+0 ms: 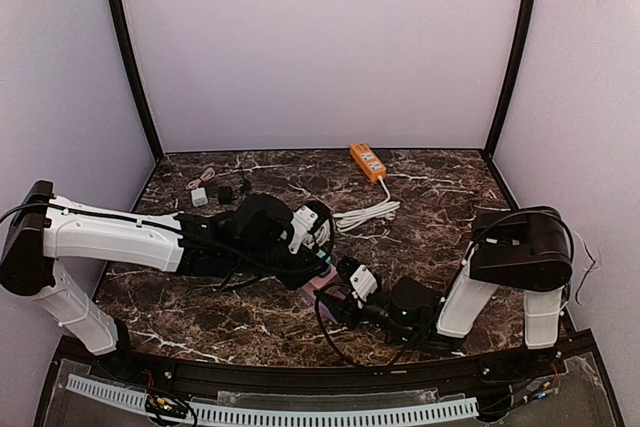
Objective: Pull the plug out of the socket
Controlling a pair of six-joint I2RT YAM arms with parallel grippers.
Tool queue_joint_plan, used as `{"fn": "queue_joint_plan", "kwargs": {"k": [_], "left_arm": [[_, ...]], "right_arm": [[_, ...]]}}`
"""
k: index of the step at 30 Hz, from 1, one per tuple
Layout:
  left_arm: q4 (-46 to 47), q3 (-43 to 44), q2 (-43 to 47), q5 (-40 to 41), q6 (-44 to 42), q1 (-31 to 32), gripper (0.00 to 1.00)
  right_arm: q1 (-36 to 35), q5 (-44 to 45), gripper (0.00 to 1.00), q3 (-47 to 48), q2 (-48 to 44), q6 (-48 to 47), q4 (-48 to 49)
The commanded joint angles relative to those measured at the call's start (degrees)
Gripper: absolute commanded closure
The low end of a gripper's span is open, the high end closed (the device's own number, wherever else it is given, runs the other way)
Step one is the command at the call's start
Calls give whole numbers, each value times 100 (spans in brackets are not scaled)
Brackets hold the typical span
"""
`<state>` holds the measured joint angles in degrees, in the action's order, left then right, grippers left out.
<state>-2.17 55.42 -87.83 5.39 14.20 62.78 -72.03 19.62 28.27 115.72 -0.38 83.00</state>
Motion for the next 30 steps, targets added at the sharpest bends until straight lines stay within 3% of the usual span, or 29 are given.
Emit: {"fn": "queue_joint_plan", "kwargs": {"k": [1,7,15,23,30], "left_arm": [[293,166,384,-49,-138,80,91],[584,49,641,-235,155,67,92],[258,186,559,-29,-180,81,94],[722,92,504,-492,149,60,95],[186,259,371,103,-420,76,98]], "right_arm": [[37,42,64,97,152,-24,-38],[42,42,65,99,152,-9,-47],[62,51,67,125,160,3,-108],[58,78,69,184,178,11,-217],[67,126,70,219,196,20,-309]]}}
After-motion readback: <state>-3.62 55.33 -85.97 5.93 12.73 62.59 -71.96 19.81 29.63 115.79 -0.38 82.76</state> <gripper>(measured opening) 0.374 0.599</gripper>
